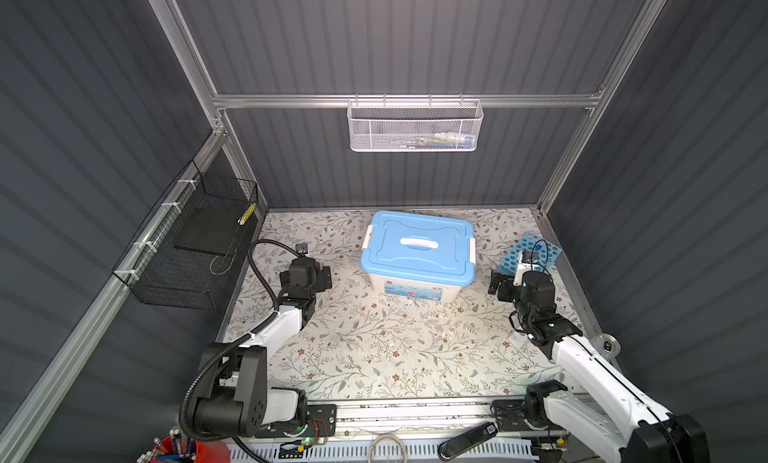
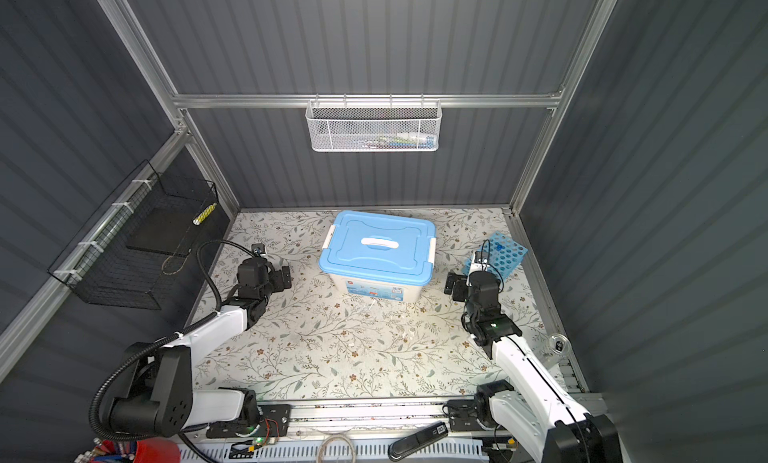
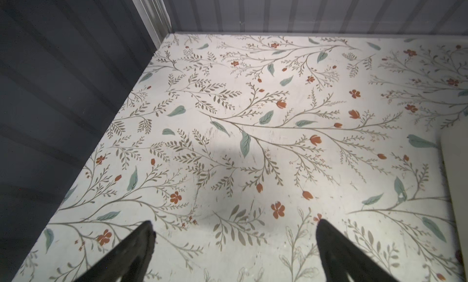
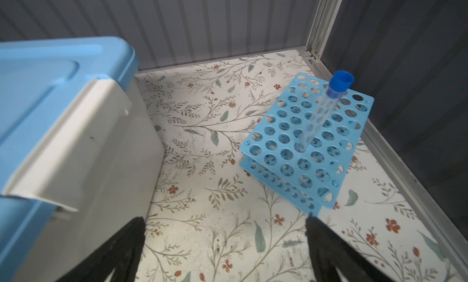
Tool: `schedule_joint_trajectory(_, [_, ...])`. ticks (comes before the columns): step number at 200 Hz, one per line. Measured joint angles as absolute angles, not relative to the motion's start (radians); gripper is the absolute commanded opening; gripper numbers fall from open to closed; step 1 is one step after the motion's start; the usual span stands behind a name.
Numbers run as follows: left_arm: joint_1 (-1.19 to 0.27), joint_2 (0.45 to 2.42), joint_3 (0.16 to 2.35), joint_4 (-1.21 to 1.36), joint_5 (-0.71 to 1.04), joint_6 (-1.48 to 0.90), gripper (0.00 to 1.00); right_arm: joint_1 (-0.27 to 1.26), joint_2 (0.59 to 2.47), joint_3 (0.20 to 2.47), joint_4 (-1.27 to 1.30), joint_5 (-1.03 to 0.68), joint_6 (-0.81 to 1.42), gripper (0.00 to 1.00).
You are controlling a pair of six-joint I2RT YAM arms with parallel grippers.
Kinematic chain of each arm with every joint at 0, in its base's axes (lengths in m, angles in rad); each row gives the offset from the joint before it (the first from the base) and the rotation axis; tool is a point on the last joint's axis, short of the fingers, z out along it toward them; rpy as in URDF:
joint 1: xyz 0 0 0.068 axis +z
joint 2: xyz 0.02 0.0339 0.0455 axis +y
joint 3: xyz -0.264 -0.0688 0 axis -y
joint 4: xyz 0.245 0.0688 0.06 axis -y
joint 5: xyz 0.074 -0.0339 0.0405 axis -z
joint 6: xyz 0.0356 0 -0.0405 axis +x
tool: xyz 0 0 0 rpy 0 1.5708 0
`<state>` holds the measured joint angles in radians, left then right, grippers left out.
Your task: Organize the chemistry lab equipment
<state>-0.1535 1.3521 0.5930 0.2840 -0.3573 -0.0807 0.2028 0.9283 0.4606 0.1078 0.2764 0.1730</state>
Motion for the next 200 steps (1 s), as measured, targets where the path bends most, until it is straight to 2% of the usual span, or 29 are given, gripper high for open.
schedule_joint_trajectory(37, [-0.154,1.394,0.462,0.501,-0.360,-0.080,1.00,0.199,0.934,0.449,0.216,0.345,0.092,0.99])
schedule_joint_trajectory(74, [-0.154,1.436,0.331,0.760,-0.347,-0.022,1.00,0.159,0.997,0.342,0.409,0.374,0.045,0.99])
schedule_joint_trajectory(140, [-0.154,1.682,0.274,1.151,-0.284,0.060,1.00,0.066,1.253,0.202,0.860,0.276,0.010,0.99])
schedule_joint_trajectory(177, [-0.154,1.726,0.276,1.211,-0.263,0.076,1.00,0.014,1.466,0.187,1.151,0.198,0.011,0.99])
schedule_joint_trajectory(200, [-0.154,1.726,0.310,1.182,-0.262,0.077,1.00,0.006,1.466,0.187,1.141,0.175,0.018,0.99])
